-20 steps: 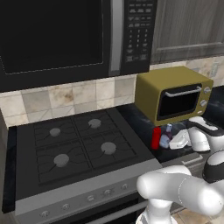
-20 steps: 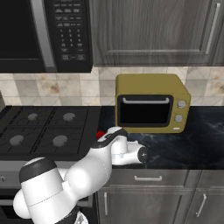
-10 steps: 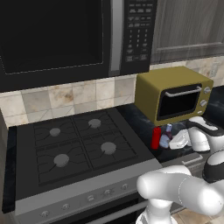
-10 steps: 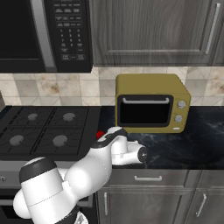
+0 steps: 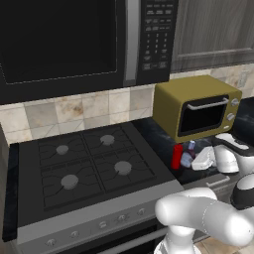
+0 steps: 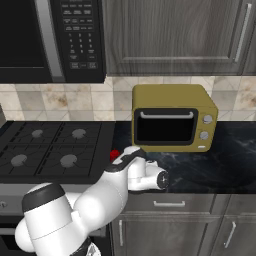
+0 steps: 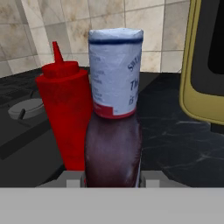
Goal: Take 2 condiments from the cabinet and move them on the counter near the stove.Make sure the condiments are lined up with each other, next to each other.
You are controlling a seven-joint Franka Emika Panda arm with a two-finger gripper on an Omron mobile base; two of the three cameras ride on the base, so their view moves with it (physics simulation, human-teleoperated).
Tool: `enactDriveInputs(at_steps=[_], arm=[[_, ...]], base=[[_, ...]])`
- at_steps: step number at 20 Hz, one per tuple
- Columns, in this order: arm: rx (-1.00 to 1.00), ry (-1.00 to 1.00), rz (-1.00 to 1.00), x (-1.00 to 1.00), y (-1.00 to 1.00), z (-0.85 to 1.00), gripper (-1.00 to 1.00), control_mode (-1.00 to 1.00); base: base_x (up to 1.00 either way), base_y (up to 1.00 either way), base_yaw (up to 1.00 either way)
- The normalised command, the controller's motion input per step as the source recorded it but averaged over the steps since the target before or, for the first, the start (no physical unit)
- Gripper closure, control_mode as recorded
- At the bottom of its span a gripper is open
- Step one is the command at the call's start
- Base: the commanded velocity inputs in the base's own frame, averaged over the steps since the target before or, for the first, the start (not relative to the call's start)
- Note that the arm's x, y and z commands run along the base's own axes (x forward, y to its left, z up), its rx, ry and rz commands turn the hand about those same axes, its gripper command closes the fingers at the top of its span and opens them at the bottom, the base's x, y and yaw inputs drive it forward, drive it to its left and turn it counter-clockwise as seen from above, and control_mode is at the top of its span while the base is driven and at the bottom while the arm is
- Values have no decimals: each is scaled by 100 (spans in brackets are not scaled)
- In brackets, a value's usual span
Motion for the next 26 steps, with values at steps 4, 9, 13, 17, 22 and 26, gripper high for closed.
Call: enactDriveInputs(at_steps=[4,9,13,17,22,26], arm=[[0,0,0,0,4,0,100,-100],[0,0,0,0,0,0,100,-100],[0,0,0,0,0,0,100,-100],[0,0,0,0,0,0,-100,-100],[0,0,0,0,0,0,-100,-100],[0,0,0,0,0,0,-100,-100]], base=[[0,0,0],[0,0,0],[0,0,0],[0,0,0],[0,0,0],[0,0,0]])
